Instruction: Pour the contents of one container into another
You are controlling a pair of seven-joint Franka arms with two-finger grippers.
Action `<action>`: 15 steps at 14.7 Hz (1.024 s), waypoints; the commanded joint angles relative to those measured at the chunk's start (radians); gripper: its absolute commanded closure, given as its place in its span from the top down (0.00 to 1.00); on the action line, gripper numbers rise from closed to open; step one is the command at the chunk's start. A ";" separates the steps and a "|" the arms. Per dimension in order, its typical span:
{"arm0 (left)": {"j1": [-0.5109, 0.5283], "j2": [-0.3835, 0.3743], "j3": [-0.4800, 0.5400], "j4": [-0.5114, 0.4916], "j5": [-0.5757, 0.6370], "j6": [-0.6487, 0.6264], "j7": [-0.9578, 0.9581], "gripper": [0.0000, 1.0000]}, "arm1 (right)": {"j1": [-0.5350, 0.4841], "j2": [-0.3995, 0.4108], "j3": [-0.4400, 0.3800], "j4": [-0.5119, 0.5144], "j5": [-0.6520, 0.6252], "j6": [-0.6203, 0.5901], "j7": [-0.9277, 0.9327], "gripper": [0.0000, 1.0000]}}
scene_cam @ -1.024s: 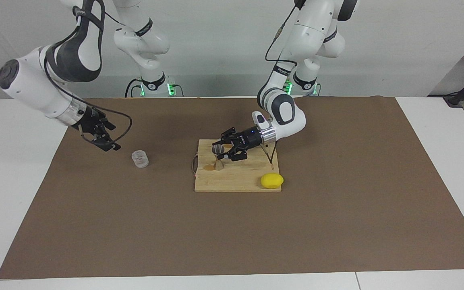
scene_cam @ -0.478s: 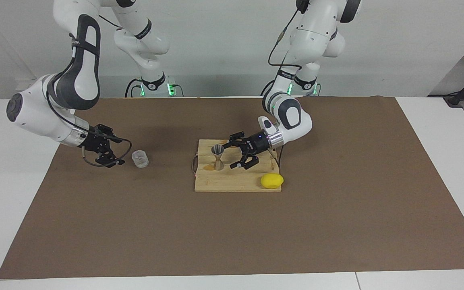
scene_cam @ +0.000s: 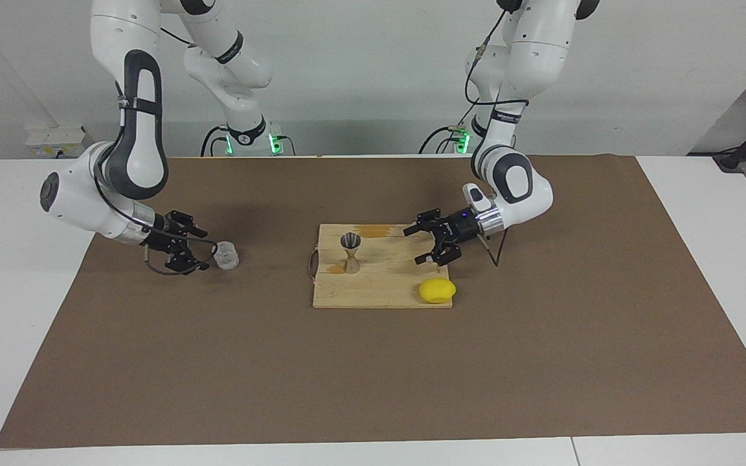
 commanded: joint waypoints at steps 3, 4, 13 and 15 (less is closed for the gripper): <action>0.218 -0.124 0.003 -0.046 0.320 -0.106 0.009 1.00 | 0.000 0.003 0.012 -0.069 0.095 0.081 -0.062 1.00; 0.266 -0.134 0.004 -0.040 0.395 -0.138 0.006 1.00 | 0.003 0.003 0.012 -0.080 0.114 0.092 -0.070 1.00; 0.596 -0.135 0.007 0.291 1.033 -0.427 -0.264 1.00 | 0.034 0.000 0.012 -0.097 0.125 0.104 -0.070 1.00; 0.599 -0.138 0.008 0.374 1.124 -0.473 -0.277 1.00 | 0.034 -0.001 0.012 -0.097 0.125 0.103 -0.072 0.95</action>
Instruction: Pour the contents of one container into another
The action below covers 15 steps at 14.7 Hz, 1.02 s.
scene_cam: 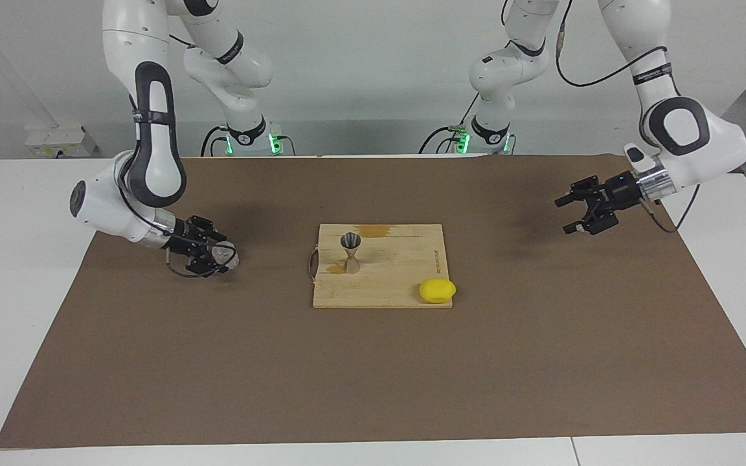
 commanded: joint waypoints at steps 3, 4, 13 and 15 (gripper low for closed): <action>-0.014 -0.018 -0.010 0.194 0.251 -0.033 -0.272 1.00 | -0.001 -0.011 0.002 -0.016 0.028 0.016 -0.022 0.42; -0.017 -0.029 -0.013 0.214 0.305 -0.026 -0.326 1.00 | -0.006 -0.013 0.002 -0.011 0.028 0.014 -0.018 0.26; -0.229 -0.146 -0.027 0.221 0.492 0.297 -0.345 1.00 | 0.057 -0.094 0.009 0.012 0.033 0.016 0.200 0.01; -0.243 -0.139 -0.026 0.221 0.506 0.380 -0.345 1.00 | 0.122 -0.105 0.009 0.022 0.033 0.025 0.287 0.01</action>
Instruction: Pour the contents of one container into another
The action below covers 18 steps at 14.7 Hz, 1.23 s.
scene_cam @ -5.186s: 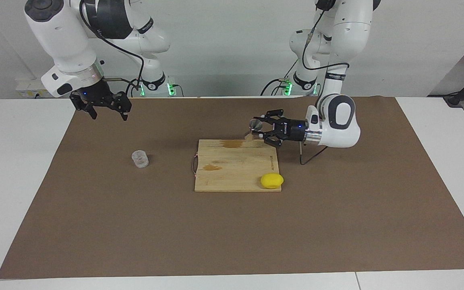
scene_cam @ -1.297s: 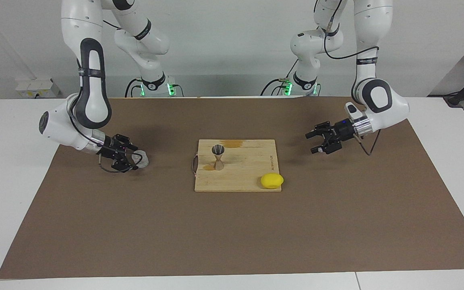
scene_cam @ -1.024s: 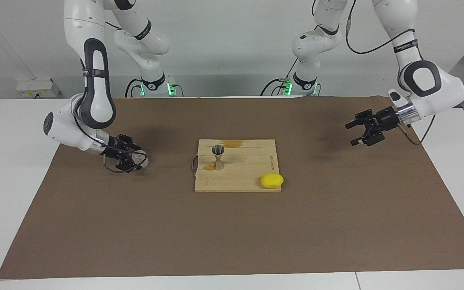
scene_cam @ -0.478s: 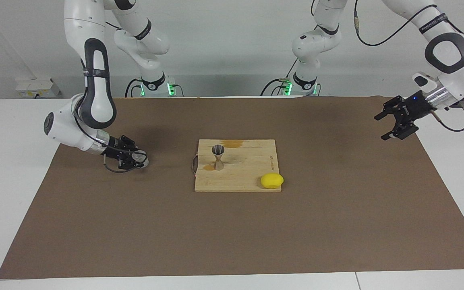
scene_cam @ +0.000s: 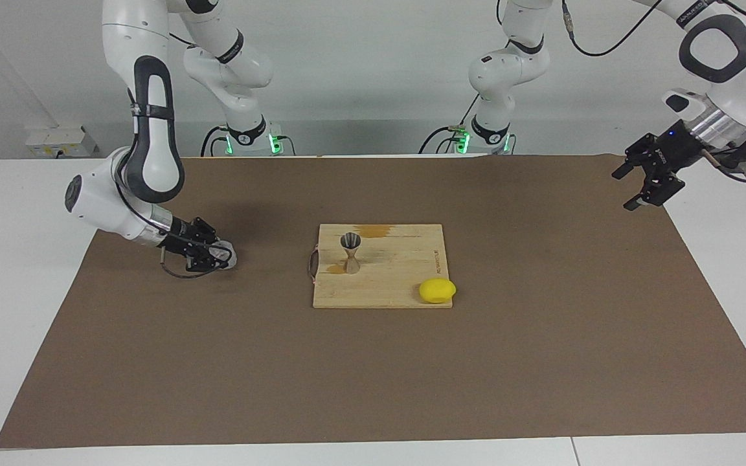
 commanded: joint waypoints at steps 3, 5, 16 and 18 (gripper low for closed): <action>0.011 0.001 0.024 -0.010 0.025 0.060 -0.115 1.00 | 0.144 -0.026 0.002 0.027 0.019 0.055 0.201 0.01; 0.018 0.000 0.024 -0.010 0.026 0.047 -0.292 1.00 | 0.202 -0.020 0.002 0.063 0.009 0.072 0.290 0.01; -0.002 -0.008 0.018 0.025 0.144 -0.218 -1.409 1.00 | 0.478 -0.009 0.004 0.241 -0.420 0.054 0.662 0.03; -0.002 -0.008 0.018 0.033 0.150 -0.266 -1.499 1.00 | 0.507 -0.011 0.002 0.242 -0.473 0.038 0.661 0.04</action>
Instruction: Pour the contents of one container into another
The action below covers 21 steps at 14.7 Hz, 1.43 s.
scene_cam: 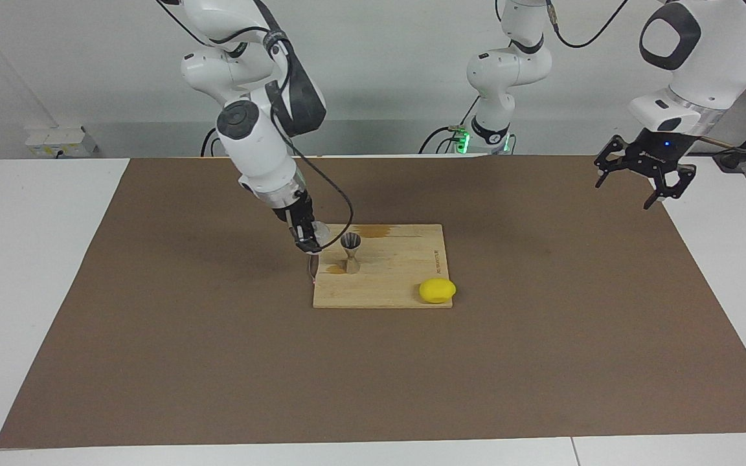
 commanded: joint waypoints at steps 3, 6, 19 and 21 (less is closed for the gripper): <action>-0.009 -0.010 0.005 0.017 0.055 -0.124 -0.262 1.00 | 0.057 0.006 -0.003 0.027 -0.142 -0.036 0.012 0.04; -0.009 -0.020 0.002 0.014 0.078 -0.197 -0.406 1.00 | 0.085 0.006 -0.003 0.046 -0.217 -0.060 0.012 0.04; -0.023 -0.015 -0.004 0.011 0.089 -0.101 -0.693 1.00 | 0.163 0.040 -0.003 0.087 -0.486 -0.011 0.149 0.04; -0.032 -0.007 -0.005 0.029 0.142 -0.076 -0.693 1.00 | 0.172 0.046 -0.003 0.082 -0.523 0.007 0.152 0.04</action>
